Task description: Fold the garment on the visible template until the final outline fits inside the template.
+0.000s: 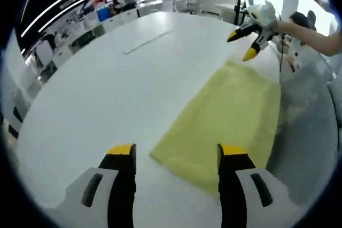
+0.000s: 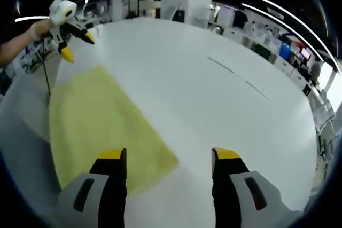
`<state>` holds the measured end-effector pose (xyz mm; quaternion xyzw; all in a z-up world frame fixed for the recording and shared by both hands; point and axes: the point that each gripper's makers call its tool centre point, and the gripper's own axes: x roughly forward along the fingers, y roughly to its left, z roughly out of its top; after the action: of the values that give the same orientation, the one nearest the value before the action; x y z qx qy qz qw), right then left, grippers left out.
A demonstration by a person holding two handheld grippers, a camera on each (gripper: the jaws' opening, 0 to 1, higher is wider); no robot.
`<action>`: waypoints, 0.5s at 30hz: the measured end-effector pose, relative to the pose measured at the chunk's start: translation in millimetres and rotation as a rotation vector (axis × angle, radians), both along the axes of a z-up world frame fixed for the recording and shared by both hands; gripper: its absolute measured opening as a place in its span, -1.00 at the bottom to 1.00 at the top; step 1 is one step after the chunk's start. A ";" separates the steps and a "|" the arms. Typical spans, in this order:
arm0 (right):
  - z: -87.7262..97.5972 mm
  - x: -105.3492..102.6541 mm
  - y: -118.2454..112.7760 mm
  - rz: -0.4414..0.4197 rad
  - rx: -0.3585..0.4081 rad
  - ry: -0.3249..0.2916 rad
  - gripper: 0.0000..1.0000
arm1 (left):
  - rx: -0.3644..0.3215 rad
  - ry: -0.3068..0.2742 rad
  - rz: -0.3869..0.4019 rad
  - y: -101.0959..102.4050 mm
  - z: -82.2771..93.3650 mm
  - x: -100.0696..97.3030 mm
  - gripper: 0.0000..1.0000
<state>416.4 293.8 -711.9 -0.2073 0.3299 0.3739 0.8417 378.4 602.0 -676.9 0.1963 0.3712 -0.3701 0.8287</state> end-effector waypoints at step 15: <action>15.5 -21.9 17.8 0.037 0.045 0.015 0.59 | -0.009 0.011 -0.034 -0.8 11.2 -20.6 0.35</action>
<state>394.5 311.6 -696.4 -0.1916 0.3240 0.3981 0.8365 357.8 601.2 -665.7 0.1968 0.3707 -0.3870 0.8210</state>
